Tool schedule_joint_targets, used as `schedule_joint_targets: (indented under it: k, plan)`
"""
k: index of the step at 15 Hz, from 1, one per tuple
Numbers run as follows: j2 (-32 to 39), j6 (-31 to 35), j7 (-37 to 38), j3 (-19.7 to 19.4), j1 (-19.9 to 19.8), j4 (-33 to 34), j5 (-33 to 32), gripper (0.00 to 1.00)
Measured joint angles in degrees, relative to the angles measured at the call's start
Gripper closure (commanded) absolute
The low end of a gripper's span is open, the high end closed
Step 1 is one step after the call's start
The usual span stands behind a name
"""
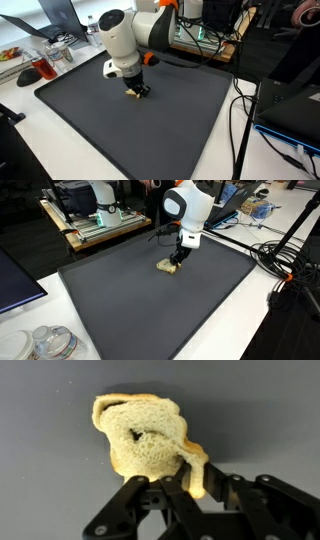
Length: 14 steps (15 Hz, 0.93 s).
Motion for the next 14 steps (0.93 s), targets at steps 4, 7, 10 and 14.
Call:
schedule_joint_targets:
  k: [4,7,10,14]
  plan:
    - [-0.95,-1.04,-0.03,-0.31,0.73,0.00,-1.17,0.96]
    - [-1.21,-1.84,-0.03,-0.56,1.13,0.00,-2.01,0.96]
    - [-1.21,-2.18,-0.03,-0.58,1.23,-0.01,-2.51,0.96]
    - [-1.24,-2.22,-0.05,-0.58,1.24,-0.02,-2.60,0.58]
